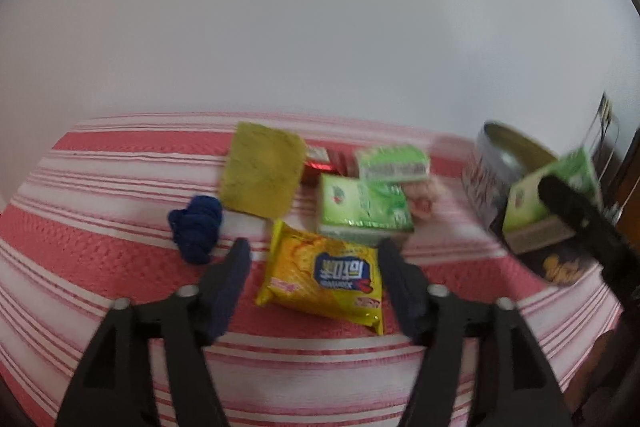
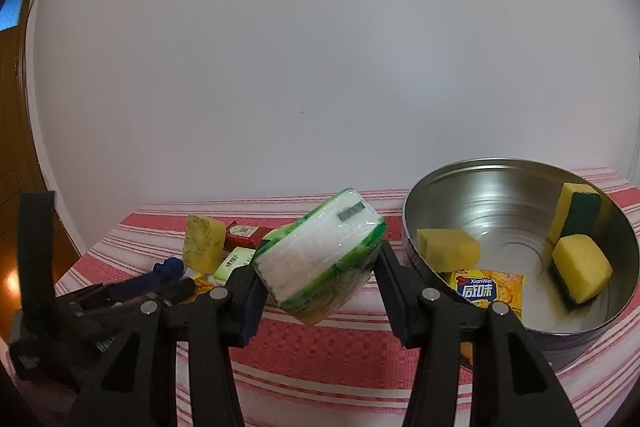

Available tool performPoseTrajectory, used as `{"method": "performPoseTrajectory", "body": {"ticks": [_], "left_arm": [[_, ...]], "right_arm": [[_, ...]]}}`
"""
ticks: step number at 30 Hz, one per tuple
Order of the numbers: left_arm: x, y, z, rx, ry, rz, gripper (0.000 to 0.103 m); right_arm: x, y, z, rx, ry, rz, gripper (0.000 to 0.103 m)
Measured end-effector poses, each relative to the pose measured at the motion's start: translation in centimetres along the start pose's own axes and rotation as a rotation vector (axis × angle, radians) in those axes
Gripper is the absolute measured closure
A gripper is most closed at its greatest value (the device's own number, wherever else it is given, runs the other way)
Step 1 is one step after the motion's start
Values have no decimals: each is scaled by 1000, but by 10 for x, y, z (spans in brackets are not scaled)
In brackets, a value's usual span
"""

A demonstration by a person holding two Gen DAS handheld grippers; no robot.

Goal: Organize objects
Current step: 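Lift the tissue pack with the right tool while the left tool lifts the snack bag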

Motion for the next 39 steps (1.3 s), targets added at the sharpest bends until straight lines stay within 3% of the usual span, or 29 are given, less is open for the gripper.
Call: {"method": "performPoseTrajectory", "body": {"ticks": [4, 9, 16, 20, 24, 31, 34, 39], "left_arm": [[-14, -12, 7, -44, 83, 9, 25], [-32, -17, 16, -90, 183, -62, 26], [-28, -7, 17, -33, 185, -42, 32], [-9, 8, 12, 46, 111, -34, 33], [17, 18, 5, 107, -17, -72, 33], [50, 9, -12, 104, -203, -113, 33], [58, 5, -15, 133, -219, -96, 33], [54, -12, -18, 144, -217, -72, 33]], "right_arm": [[-1, 0, 1, -6, 10, -2, 50], [-4, -2, 1, -12, 15, 3, 50], [-4, -2, 1, -10, 18, 3, 50], [-3, -4, 0, -19, 11, 4, 50], [1, -7, -4, -24, -9, 3, 50], [11, -12, -14, -25, -73, -14, 50], [19, -21, -20, -68, -104, -47, 50], [29, -41, -24, -78, -142, -30, 50]]}}
Point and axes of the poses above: each gripper's, at about its wrist camera, not at the fingertips, and x roughly against the way its jaws point, y to its left, z to its underside, the point moved 3 cm from there along -x, roughly the way its jaws point, and after that the axes turned 11 degrees about -y, right-handed, at the moved point
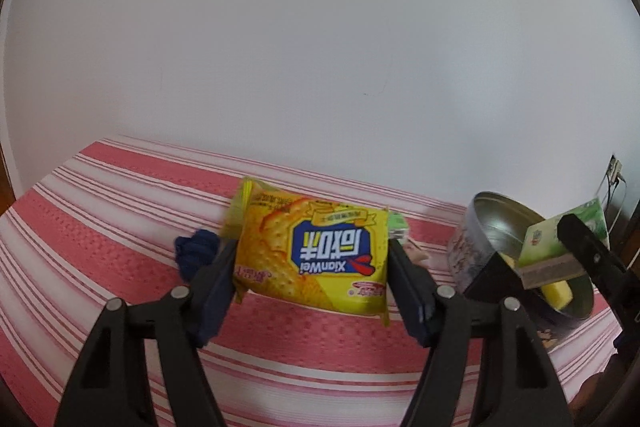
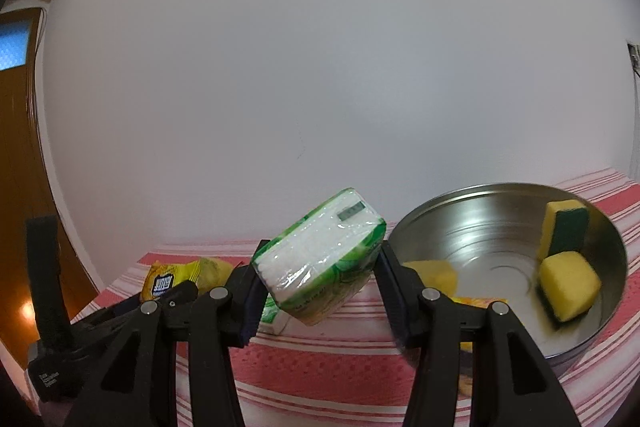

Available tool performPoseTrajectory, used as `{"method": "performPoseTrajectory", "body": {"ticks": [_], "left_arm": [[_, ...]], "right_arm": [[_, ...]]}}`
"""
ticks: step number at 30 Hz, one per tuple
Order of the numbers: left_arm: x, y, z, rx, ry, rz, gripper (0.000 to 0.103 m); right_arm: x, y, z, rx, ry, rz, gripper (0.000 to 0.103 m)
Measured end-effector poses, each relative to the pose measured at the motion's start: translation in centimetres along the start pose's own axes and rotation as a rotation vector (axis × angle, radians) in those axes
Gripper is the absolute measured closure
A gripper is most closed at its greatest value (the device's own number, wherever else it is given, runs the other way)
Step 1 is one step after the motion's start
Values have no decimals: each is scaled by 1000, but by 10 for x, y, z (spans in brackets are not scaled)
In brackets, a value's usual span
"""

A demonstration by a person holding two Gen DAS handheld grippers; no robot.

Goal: Organize objects
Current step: 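Lift the tissue pack with the right tool while the left tool lifts the snack bag, then carry both items over the metal tin and open both tools to drop them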

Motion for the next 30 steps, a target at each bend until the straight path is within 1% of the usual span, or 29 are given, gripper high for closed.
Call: {"method": "performPoseTrajectory", "body": {"ticks": [6, 7, 13, 17, 21, 27, 30], "left_arm": [[5, -32, -2, -32, -22, 51, 32], [7, -40, 3, -37, -23, 61, 32], [4, -88, 2, -76, -27, 127, 32], [0, -121, 5, -98, -22, 168, 32], [-3, -153, 5, -126, -23, 205, 32], [-12, -190, 12, -170, -3, 235, 32], [-22, -200, 18, -175, 22, 233, 32]], "right_arm": [[9, -30, -9, 58, -51, 99, 50], [10, -37, -11, 68, -59, 119, 50], [16, -85, -19, 78, -77, 221, 50], [16, -120, -23, 86, -65, 284, 50], [15, -145, -25, 109, -54, 331, 50], [17, -165, -28, 135, -26, 365, 50], [3, -175, -25, 153, 5, 371, 50]]}}
Point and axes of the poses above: each gripper's, at about its wrist camera, not at the fingertips, and x roughly against the way its jaws point, y to its left, z to its underside, the point moved 3 cm from there along -x, roughly the way its jaws point, and after that the axes turned 11 degrees about -y, right-handed, at the moved point
